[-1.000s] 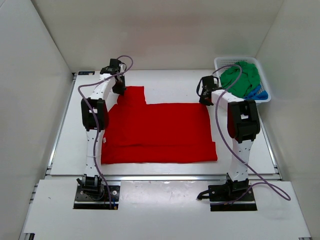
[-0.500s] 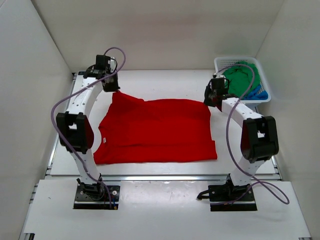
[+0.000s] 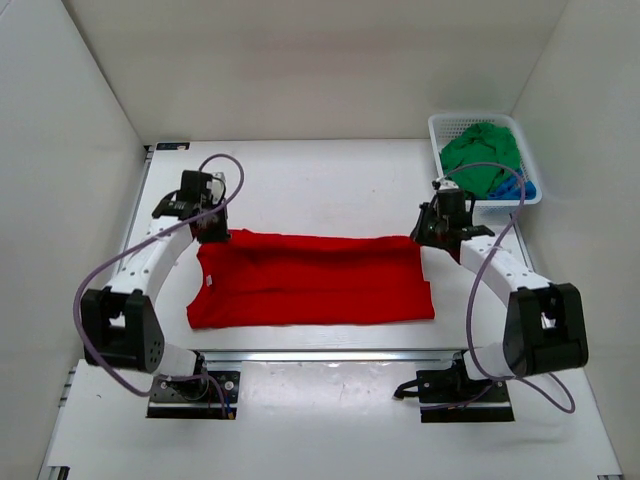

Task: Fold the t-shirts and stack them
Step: Fold the other side of the tshirt into a rectangle

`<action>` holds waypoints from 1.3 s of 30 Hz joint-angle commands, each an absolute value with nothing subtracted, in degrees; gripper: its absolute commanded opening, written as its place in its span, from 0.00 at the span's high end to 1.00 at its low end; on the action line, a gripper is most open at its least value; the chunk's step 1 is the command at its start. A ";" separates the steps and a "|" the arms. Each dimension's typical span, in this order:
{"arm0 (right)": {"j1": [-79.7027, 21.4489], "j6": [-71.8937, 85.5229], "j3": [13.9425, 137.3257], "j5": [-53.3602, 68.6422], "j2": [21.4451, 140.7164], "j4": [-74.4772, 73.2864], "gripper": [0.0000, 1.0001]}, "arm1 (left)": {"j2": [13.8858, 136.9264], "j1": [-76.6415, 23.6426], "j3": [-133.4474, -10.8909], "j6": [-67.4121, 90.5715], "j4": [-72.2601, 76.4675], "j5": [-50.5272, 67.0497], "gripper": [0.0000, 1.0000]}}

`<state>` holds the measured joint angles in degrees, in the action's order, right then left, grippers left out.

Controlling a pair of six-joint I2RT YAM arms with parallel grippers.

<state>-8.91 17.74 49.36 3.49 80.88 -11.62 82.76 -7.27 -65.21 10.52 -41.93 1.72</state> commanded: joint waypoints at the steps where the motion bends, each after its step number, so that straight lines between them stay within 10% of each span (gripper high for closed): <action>1: -8.97 16.79 45.80 4.92 76.56 -8.70 1.00 | 76.22 -7.47 -60.14 10.37 -40.26 1.84 1.00; 15: -7.47 15.03 34.46 6.68 71.81 -5.45 0.99 | 67.94 -9.40 -47.81 11.78 -38.94 0.97 1.00; 26: -3.43 18.02 29.00 8.53 59.95 -9.75 0.60 | 61.27 -7.56 -46.67 15.02 -39.90 -2.54 0.77; 39: -5.09 11.26 42.43 11.77 75.66 -7.91 0.62 | 57.03 -12.73 -44.66 21.69 -39.64 -1.58 0.66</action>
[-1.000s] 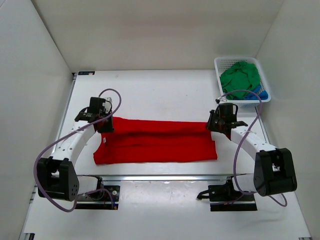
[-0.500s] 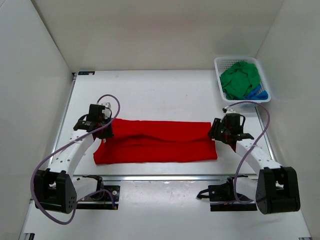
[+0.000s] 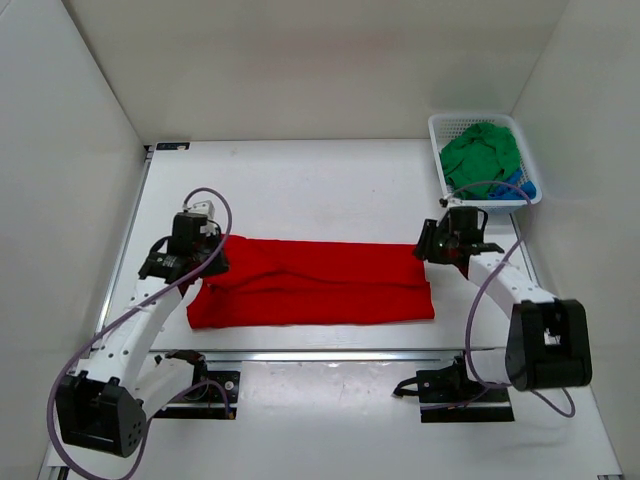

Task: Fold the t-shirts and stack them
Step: Fold the other side of the tshirt into a rectangle, then rotate the tshirt 90 degrees

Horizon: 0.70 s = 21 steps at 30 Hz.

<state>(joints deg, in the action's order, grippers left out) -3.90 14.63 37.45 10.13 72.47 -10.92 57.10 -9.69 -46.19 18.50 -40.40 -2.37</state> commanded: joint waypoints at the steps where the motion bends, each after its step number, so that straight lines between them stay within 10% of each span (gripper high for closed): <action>1: -5.79 10.82 43.76 11.78 78.02 -7.30 0.66 | 57.21 -15.53 -43.43 23.88 -38.25 -4.28 0.65; 5: -8.25 10.11 48.16 9.59 84.63 -7.73 1.00 | 60.10 -19.95 -38.33 30.14 -30.26 -6.33 0.66; 21: -8.69 20.99 47.13 7.48 94.76 -17.14 1.00 | 104.90 -20.93 -66.66 23.83 -29.35 -15.04 0.67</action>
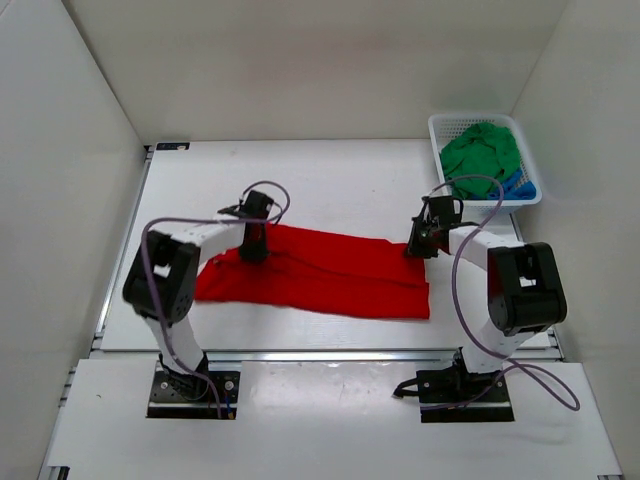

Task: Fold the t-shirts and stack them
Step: Rotate the tshirt 90 degrees

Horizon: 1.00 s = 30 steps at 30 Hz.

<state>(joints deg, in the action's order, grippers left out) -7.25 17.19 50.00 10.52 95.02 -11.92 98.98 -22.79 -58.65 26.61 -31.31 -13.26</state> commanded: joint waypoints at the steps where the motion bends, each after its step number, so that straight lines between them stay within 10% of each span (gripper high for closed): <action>1: -10.27 22.22 44.85 7.64 93.96 -17.57 1.00 | 106.68 -20.66 -69.23 23.21 -30.31 -14.51 0.68; 12: -35.40 50.78 26.64 8.34 77.61 -8.02 1.00 | 152.82 -21.36 -152.57 15.73 -60.27 -9.05 0.72; 17: -40.95 54.93 23.56 9.06 77.17 -3.34 1.00 | 148.02 -22.67 -137.75 15.30 -50.12 -6.68 0.74; 30: -48.08 53.63 28.46 10.28 78.05 3.26 0.99 | 145.83 -20.75 -145.64 15.30 -56.15 -4.48 0.64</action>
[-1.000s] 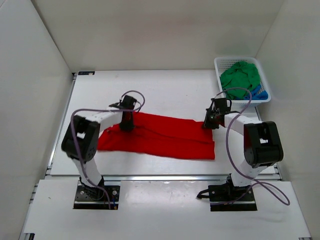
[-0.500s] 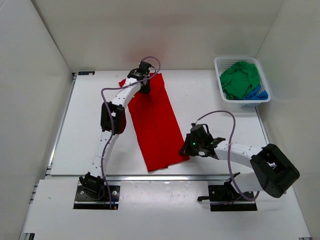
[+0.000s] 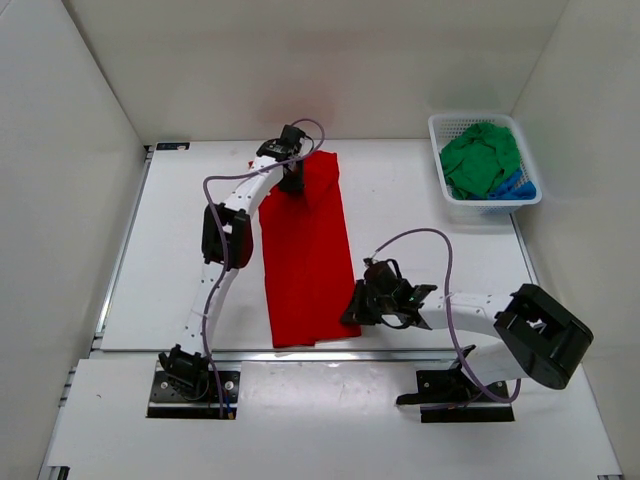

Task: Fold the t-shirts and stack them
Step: Rotate the tshirt 90 degrees

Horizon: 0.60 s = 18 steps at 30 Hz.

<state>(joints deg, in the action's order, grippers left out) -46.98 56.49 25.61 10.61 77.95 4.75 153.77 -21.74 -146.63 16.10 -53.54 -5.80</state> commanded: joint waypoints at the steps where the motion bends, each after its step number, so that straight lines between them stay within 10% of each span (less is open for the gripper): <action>1: -48.42 51.44 29.87 9.50 77.79 1.42 1.00 | 144.59 -21.00 -145.29 14.94 -56.25 -4.74 0.62; 7: -47.13 29.14 39.63 5.10 74.10 -3.68 0.98 | 125.18 -17.76 -134.23 17.31 -53.54 -2.82 0.53; 13: -33.95 21.97 44.03 9.04 71.80 -12.11 0.59 | 89.88 -23.10 -86.05 18.89 -44.31 -5.20 0.51; 18: -29.53 25.47 42.29 15.82 71.81 -21.36 0.47 | 70.88 -30.21 -56.49 29.24 -39.48 -1.50 0.49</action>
<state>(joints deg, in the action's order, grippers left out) -29.17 25.74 43.86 11.09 72.23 -13.50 72.73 -27.18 -69.14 22.48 -41.23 -4.05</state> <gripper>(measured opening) 0.528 0.509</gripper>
